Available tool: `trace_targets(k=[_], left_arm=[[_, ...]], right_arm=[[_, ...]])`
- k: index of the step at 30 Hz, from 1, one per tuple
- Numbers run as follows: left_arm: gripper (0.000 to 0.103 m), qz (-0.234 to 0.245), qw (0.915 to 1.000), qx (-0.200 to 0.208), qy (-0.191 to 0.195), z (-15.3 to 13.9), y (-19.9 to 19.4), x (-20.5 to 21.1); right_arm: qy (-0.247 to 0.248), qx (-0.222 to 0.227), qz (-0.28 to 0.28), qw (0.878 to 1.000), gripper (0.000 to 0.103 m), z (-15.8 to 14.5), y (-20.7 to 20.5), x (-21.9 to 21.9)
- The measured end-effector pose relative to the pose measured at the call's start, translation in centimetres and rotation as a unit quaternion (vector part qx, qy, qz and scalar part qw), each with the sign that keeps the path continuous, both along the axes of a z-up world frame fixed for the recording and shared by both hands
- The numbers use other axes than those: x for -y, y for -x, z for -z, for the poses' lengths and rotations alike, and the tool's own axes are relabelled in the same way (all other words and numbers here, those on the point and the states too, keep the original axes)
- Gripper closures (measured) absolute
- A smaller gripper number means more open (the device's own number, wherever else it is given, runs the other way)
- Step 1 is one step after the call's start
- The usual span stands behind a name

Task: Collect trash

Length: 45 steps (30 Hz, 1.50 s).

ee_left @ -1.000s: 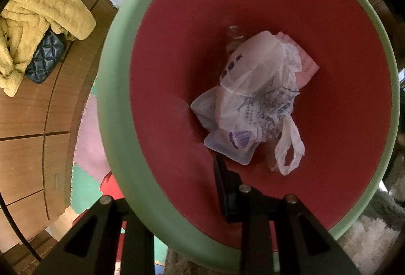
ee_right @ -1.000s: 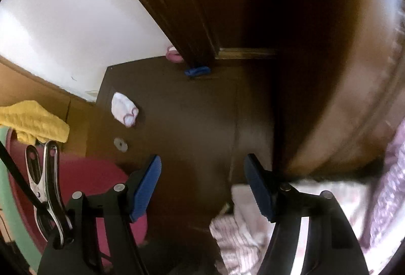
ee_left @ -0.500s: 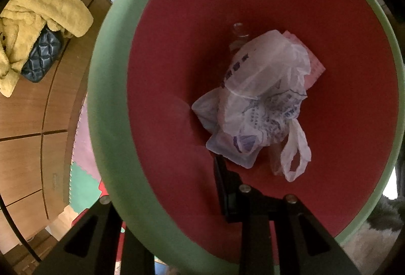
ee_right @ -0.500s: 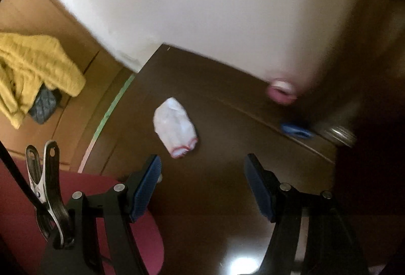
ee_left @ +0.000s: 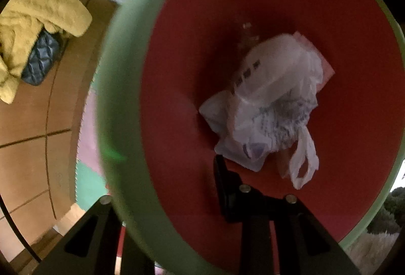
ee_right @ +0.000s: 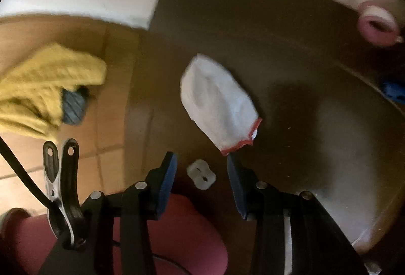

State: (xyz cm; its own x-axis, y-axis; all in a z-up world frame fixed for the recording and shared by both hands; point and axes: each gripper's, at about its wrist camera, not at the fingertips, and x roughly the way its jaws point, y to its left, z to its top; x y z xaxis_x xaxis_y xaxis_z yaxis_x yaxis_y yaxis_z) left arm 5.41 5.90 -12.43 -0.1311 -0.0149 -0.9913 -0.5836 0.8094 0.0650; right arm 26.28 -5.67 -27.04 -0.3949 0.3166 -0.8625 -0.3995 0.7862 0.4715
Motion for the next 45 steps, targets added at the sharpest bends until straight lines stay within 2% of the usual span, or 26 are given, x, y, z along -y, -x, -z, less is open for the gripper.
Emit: trace_targets(k=[2,5,10,12,15,16,17,18,19,20,24,26,30,33,37,41,45], left_arm=[[0.077,0.005,0.9999,0.002,-0.009,-0.3,-0.2,-0.1],[0.077,0.002,1.0,0.001,-0.009,-0.2,-0.2,0.1],[0.077,-0.007,1.0,0.003,-0.001,0.2,0.3,0.7],[0.077,-0.016,0.9998,0.008,0.003,0.3,0.7,0.5],[0.077,-0.037,0.9991,0.015,0.016,0.8,1.1,0.0],[0.077,-0.043,0.9987,0.02,0.018,0.7,1.2,-0.2],[0.077,-0.046,0.9985,0.022,0.021,0.7,1.2,-0.4],[0.077,-0.046,0.9984,0.023,0.022,0.7,1.2,-0.4],[0.077,-0.045,0.9985,0.023,0.021,0.6,1.2,-0.4],[0.077,-0.042,0.9986,0.023,0.02,0.6,1.2,-0.4],[0.077,-0.029,0.9991,0.025,0.017,0.5,1.3,-0.1],[0.077,-0.023,0.9993,0.025,0.016,0.4,1.2,0.1],[0.077,-0.011,0.9995,0.024,0.017,0.3,1.6,0.3],[0.077,-0.002,0.9997,0.02,0.014,0.4,1.6,0.5],[0.077,-0.018,0.9988,0.037,0.026,0.2,2.0,0.1],[0.077,-0.023,0.9985,0.044,0.025,0.2,2.2,-0.7],[0.077,-0.029,0.9976,0.059,0.021,-0.4,2.3,-1.2]], right_arm=[[0.039,0.001,-0.049,0.998,0.06,1.4,0.8,-1.7],[0.049,0.019,-0.081,0.995,0.06,1.3,1.1,-3.4],[0.122,0.044,-0.133,0.983,0.06,1.4,1.8,-5.3],[0.138,0.062,-0.156,0.976,0.06,1.3,2.5,-6.0],[0.175,0.105,-0.208,0.956,0.06,1.2,4.5,-8.2],[0.191,0.121,-0.222,0.949,0.062,1.2,5.1,-8.8],[0.201,0.13,-0.235,0.942,0.07,1.3,5.4,-9.2],[0.194,0.123,-0.239,0.943,0.076,1.2,5.5,-9.5],[0.183,0.109,-0.238,0.948,0.096,1.3,5.5,-9.7],[0.17,0.091,-0.234,0.953,0.097,1.5,5.5,-9.7],[0.146,0.08,-0.213,0.963,0.098,1.0,4.5,-7.7],[0.134,0.068,-0.185,0.971,0.098,0.9,4.1,-6.5],[0.082,0.04,-0.08,0.993,0.098,-1.1,2.5,-2.5],[0.055,0.061,-0.041,0.996,0.098,-3.6,2.3,-0.3],[0.009,0.051,0.015,0.999,0.098,-6.4,1.4,3.1],[-0.009,0.049,0.044,0.998,0.098,-7.6,1.1,4.5],[-0.029,0.068,0.058,0.996,0.098,-9.9,1.8,6.2]])
